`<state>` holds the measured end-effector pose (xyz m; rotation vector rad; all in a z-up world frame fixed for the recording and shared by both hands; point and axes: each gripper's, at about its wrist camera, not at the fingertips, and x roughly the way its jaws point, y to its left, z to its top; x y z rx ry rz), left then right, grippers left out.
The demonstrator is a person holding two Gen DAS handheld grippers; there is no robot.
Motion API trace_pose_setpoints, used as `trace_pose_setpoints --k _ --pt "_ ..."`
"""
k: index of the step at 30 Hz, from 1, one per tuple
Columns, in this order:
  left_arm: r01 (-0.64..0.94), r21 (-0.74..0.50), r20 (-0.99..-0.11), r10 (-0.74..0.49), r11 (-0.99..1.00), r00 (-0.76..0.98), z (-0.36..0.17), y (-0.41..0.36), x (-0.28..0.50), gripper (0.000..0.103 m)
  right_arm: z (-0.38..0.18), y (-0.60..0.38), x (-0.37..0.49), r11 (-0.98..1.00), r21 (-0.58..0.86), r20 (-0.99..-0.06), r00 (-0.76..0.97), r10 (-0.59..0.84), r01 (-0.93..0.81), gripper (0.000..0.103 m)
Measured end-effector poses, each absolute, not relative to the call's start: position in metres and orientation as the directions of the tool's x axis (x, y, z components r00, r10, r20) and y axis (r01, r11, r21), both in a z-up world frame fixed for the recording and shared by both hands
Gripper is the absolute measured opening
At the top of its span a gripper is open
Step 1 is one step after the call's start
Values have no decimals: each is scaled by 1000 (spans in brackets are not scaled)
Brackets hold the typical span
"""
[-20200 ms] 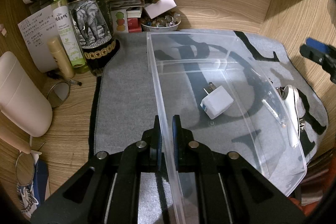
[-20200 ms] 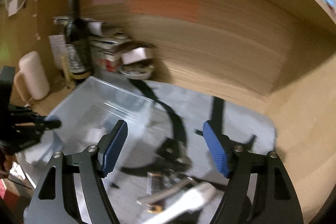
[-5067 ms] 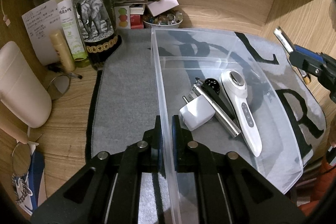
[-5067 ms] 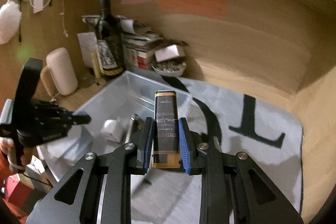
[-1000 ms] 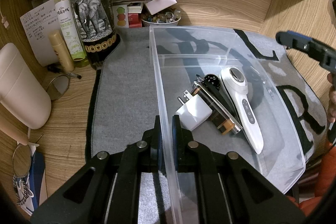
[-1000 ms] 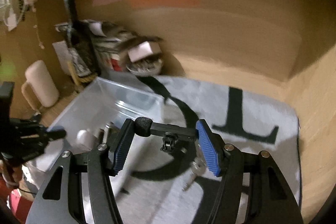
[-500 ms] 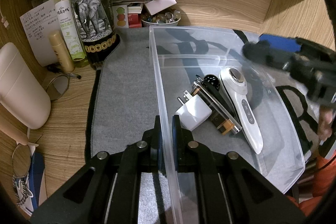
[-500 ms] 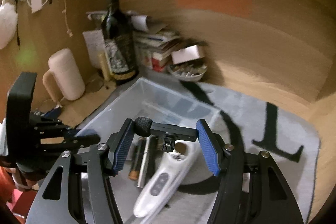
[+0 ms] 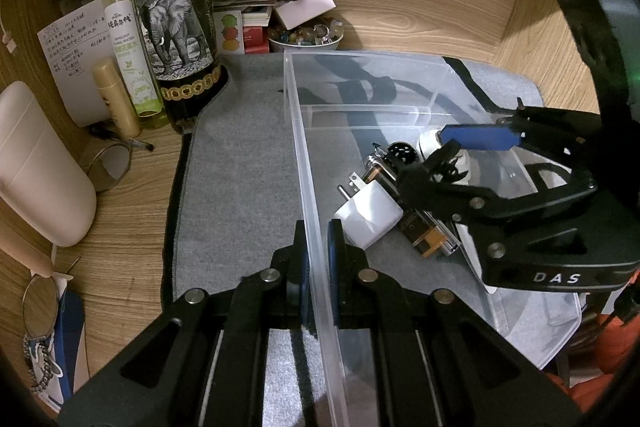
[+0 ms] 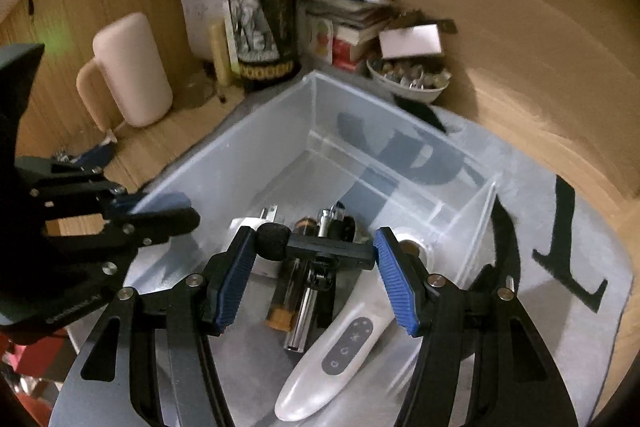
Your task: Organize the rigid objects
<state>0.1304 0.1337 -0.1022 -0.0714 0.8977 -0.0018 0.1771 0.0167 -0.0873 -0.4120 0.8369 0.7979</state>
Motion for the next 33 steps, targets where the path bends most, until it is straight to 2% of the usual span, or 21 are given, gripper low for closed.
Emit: trace_pose_setpoints --k 7,11,21,28,33 --pt "-29 -62 -781 -31 998 624 -102 134 130 8 -90 16 179 645 -3 -801 387 456 -764 59" --pt "-29 -62 -781 -31 998 624 -102 134 130 8 -83 12 177 652 -10 -784 411 466 -758 69" --pt "-29 -62 -781 -31 998 624 -102 134 130 8 -50 -16 178 704 -32 -716 508 479 -710 69" --pt "-29 -62 -780 -31 998 625 -102 134 130 8 -26 -58 186 778 -76 -658 618 431 -624 69" --pt "-29 -61 -781 -30 998 624 -102 133 130 8 -32 -91 196 826 -82 -673 643 366 -557 69"
